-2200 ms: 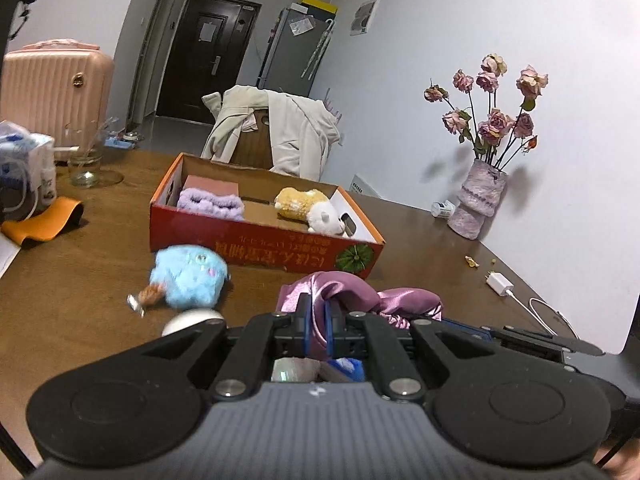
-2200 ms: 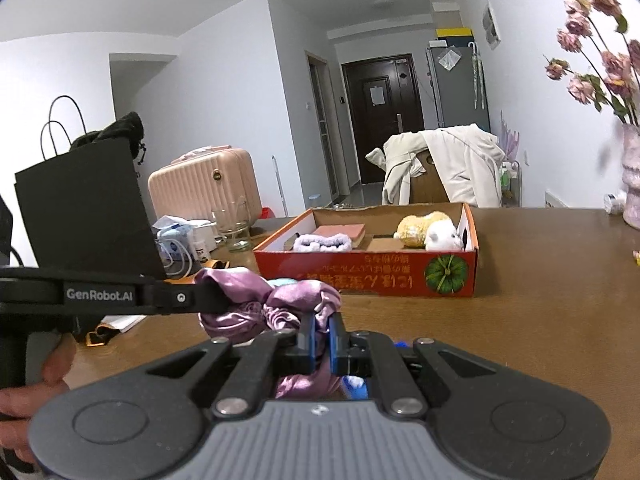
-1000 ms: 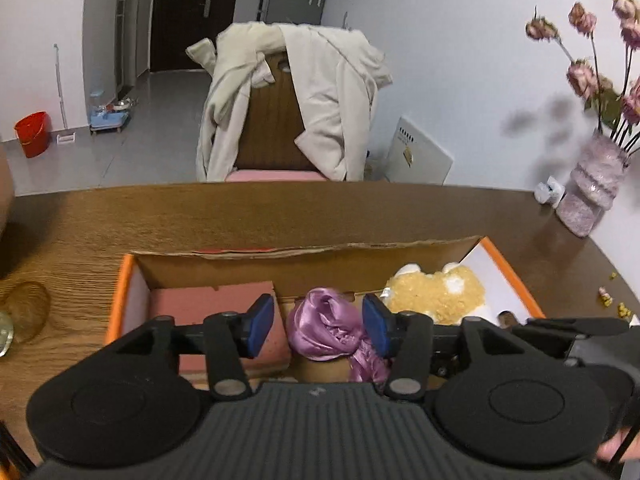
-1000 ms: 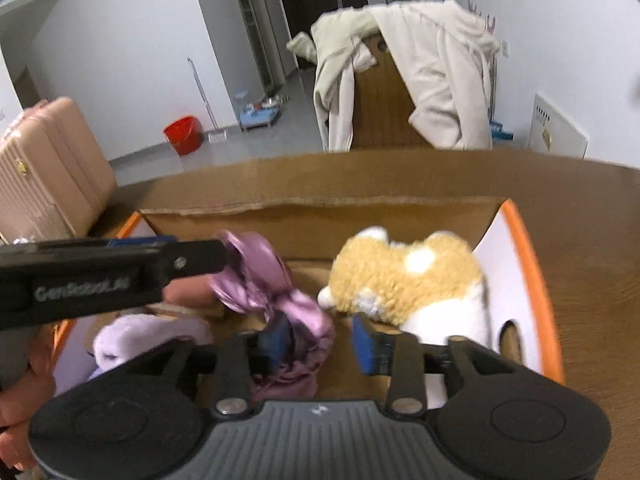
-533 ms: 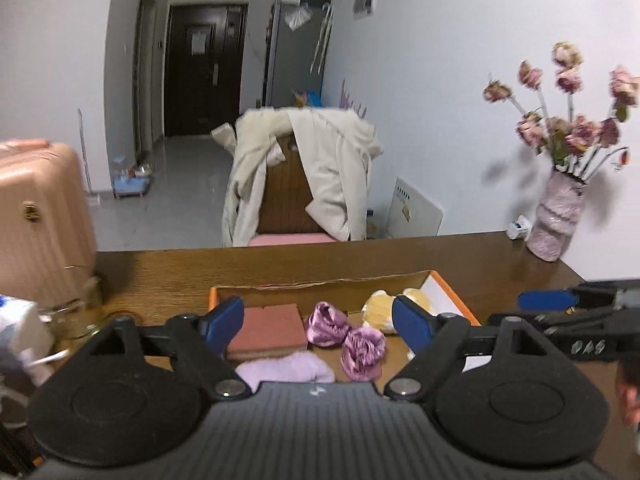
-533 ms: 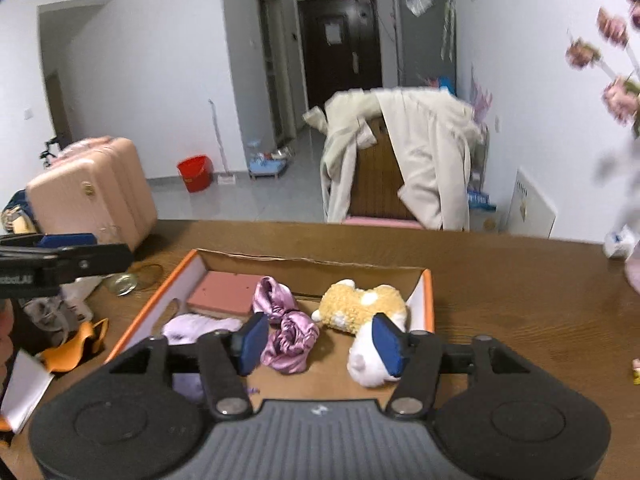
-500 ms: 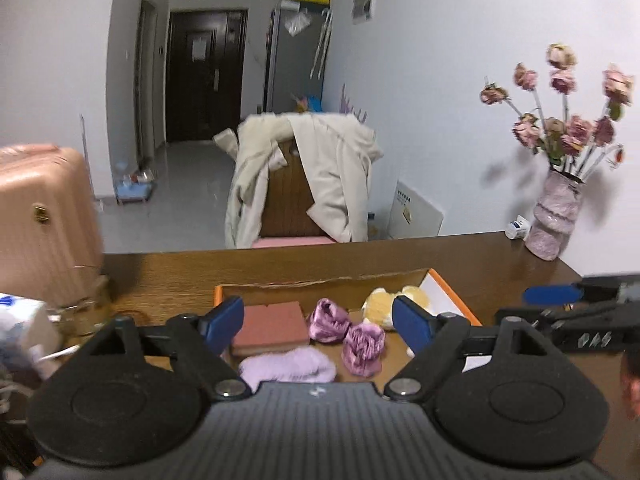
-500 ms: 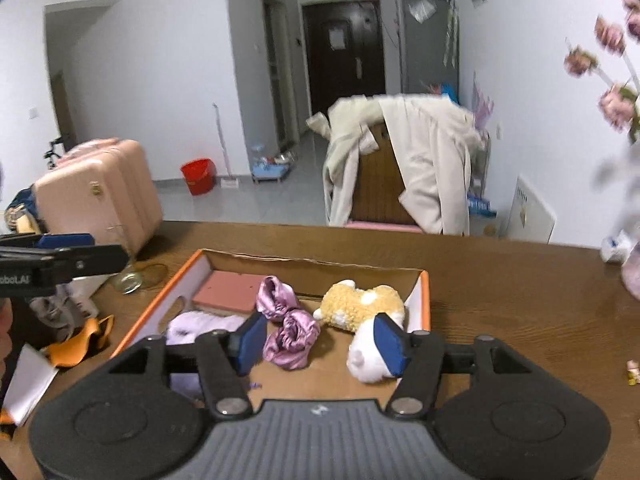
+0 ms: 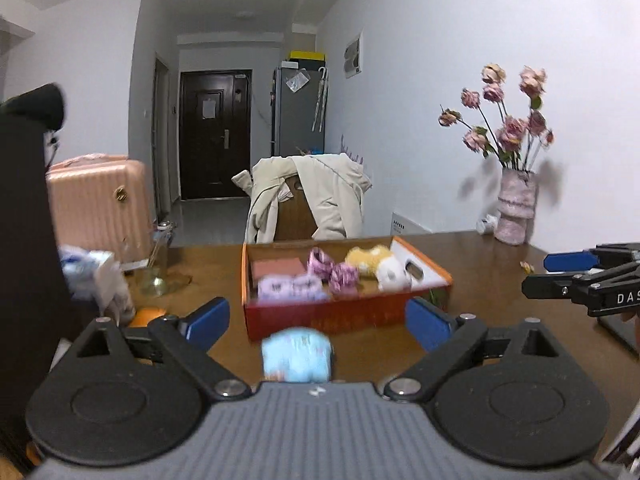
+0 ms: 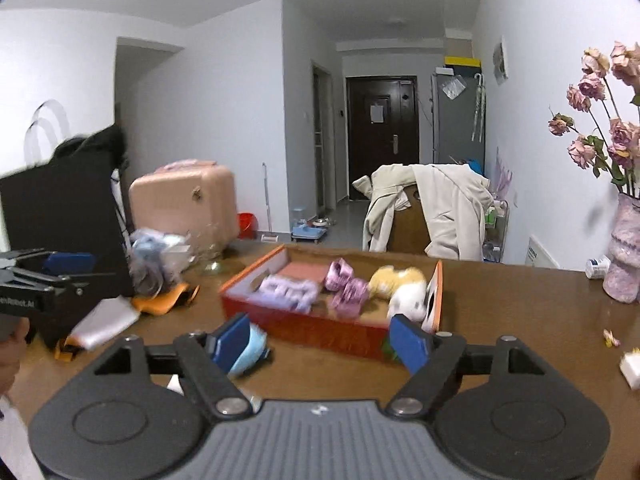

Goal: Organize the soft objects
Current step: 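Withdraw both grippers from the box back toward the pile, then grasp the white foam roll with the left gripper while the right grasps the clear bag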

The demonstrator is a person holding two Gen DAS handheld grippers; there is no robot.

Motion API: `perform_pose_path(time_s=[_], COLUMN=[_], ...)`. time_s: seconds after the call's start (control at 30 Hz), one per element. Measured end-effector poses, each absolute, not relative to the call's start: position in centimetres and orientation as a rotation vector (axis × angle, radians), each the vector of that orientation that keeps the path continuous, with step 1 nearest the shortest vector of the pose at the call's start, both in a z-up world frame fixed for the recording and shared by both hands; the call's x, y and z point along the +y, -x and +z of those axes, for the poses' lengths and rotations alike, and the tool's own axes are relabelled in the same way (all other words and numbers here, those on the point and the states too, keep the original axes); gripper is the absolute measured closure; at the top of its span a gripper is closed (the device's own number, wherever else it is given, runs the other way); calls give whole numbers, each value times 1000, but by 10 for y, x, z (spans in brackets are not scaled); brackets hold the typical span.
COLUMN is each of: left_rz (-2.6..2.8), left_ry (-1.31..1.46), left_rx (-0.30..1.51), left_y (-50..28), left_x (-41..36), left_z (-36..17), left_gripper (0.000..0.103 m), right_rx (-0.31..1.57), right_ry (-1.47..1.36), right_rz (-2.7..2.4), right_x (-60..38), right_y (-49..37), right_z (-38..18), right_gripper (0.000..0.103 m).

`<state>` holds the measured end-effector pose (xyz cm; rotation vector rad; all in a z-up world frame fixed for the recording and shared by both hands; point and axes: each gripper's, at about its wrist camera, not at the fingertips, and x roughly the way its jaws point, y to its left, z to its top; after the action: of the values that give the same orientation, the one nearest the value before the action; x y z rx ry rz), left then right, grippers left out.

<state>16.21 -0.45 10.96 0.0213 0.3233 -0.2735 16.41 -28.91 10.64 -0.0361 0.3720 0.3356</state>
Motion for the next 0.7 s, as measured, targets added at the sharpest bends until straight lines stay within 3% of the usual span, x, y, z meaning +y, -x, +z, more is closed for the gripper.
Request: perform_pose_path(time_s=[0.33,0.7], left_rz=[-183,-197], left_ry=[-5,-64], left_rx=[315,352], left_y=[-65,-102], left_x=[11,-6], left_z=[62,43], left_gripper=[5,5], right_rx=[393,418], right_ry=[4,73], right_rz=[320,333], right_x=[-271,-237], right_y=[-71,-97], right_z=[42,23], right_gripper=[20,23])
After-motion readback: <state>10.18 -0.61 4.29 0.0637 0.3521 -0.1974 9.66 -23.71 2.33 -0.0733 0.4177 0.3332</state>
